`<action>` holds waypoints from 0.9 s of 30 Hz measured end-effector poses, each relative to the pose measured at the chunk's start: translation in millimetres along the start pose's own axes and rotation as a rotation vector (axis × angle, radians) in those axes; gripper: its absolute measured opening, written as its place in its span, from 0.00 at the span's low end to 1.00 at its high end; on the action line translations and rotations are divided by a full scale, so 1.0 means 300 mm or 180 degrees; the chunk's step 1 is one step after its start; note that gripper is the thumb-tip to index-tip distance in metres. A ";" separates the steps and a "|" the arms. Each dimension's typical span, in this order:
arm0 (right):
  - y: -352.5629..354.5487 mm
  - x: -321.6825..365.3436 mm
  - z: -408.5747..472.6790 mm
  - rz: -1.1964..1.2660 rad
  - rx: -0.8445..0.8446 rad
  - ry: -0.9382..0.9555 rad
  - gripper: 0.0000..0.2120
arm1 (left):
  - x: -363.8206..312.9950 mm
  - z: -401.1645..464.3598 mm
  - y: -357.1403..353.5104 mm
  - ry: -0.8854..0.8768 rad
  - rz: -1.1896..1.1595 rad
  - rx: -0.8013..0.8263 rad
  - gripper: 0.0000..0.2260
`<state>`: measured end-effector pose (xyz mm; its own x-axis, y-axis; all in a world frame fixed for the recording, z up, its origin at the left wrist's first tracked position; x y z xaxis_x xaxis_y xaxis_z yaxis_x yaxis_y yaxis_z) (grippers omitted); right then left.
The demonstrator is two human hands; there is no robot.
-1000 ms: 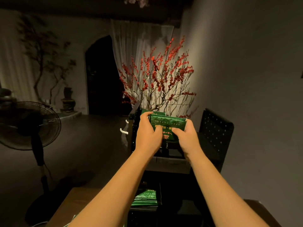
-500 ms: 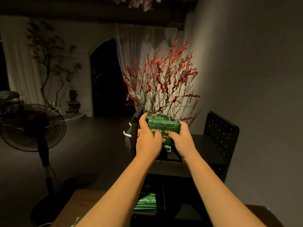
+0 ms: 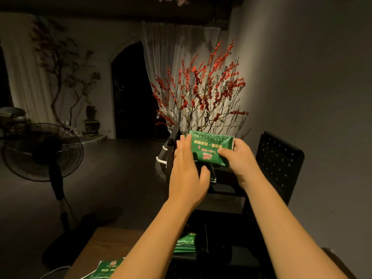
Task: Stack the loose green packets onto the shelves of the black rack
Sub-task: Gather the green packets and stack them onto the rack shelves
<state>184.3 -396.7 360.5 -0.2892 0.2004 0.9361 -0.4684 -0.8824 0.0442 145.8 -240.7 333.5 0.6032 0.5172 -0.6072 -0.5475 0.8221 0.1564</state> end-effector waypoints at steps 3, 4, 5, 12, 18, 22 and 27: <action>-0.029 -0.013 -0.013 0.0018 0.0503 -0.0510 0.10 | -0.039 -0.076 0.015 -0.0592 0.0281 -0.0009 0.36; -0.041 -0.020 -0.022 0.0033 0.0631 -0.0653 0.08 | -0.047 -0.100 0.021 -0.0741 0.0309 0.0008 0.35; -0.047 -0.026 -0.026 -0.0006 0.0660 -0.0759 0.05 | -0.046 -0.123 0.023 -0.0861 0.0311 0.0028 0.33; -0.051 -0.078 -0.022 -0.0421 0.0428 -0.1069 0.06 | 0.018 -0.199 0.028 -0.1260 0.0792 0.0129 0.19; -0.089 -0.078 -0.024 -0.0602 0.0292 -0.1005 0.16 | 0.030 -0.137 -0.002 -0.1030 0.1084 0.0374 0.16; -0.107 -0.081 -0.050 -0.0407 0.0433 -0.1202 0.22 | 0.041 -0.100 -0.004 -0.0965 0.1248 0.0369 0.16; -0.042 -0.079 -0.078 0.0316 0.0106 -0.1472 0.34 | 0.047 -0.111 -0.005 -0.0952 0.1229 0.0398 0.16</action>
<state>177.5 -380.3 329.8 0.0744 -0.0896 0.9932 -0.4282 -0.9024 -0.0493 135.8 -242.4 298.9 0.5201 0.8198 -0.2397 -0.7008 0.5700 0.4290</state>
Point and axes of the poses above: each hand's wrist, its own z-axis towards the middle knuckle, its own y-axis out of the back of the hand, x = y × z, the point moved 6 cm from there along z, towards the middle knuckle, and after that the axes turned 15 degrees about -x, right-handed, at the moved point
